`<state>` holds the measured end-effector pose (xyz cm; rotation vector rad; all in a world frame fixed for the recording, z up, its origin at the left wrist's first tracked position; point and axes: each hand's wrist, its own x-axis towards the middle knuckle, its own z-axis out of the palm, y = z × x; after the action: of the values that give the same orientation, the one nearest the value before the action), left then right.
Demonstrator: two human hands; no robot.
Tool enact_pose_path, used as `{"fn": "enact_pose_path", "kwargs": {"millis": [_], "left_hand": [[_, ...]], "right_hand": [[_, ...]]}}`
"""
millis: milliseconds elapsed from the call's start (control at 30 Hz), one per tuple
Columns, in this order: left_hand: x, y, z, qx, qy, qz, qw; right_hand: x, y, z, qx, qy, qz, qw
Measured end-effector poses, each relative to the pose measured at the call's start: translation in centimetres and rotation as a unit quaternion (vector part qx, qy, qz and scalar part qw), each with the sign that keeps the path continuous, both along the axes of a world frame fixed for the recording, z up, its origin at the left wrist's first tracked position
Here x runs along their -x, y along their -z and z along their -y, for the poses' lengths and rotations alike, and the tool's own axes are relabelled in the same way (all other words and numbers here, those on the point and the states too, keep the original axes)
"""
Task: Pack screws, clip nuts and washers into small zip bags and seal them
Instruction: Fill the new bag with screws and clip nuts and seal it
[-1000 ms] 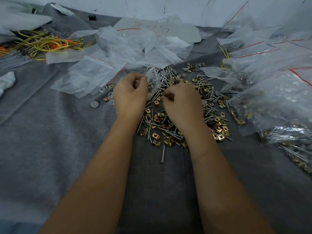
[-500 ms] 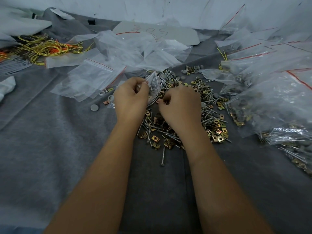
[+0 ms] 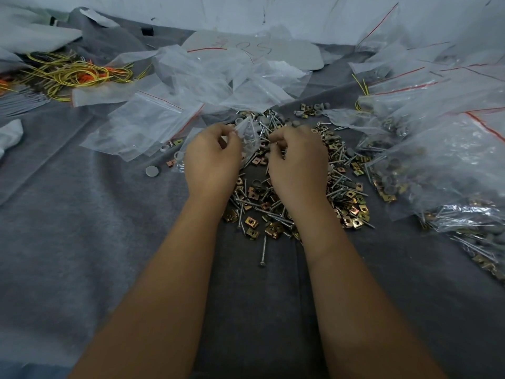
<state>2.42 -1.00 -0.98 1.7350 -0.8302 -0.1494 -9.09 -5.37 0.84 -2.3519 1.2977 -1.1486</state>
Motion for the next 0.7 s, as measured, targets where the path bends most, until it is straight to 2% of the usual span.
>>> {"fn": "enact_pose_path", "kwargs": {"millis": [167,233,700], "left_hand": [[0.0,-0.2,-0.1,0.011,-0.011,-0.009,1.0],[0.0,-0.2,-0.1,0.01,-0.013,-0.005,1.0],[0.0,-0.2,-0.1,0.012,-0.007,-0.017,1.0]], "right_hand": [[-0.1,0.8,0.2,-0.007,-0.023,-0.159,0.987],[-0.1,1.1,0.2,-0.009,-0.023,-0.192,0.981],[-0.3,1.1,0.2,-0.021,-0.004,-0.205,0.979]]}}
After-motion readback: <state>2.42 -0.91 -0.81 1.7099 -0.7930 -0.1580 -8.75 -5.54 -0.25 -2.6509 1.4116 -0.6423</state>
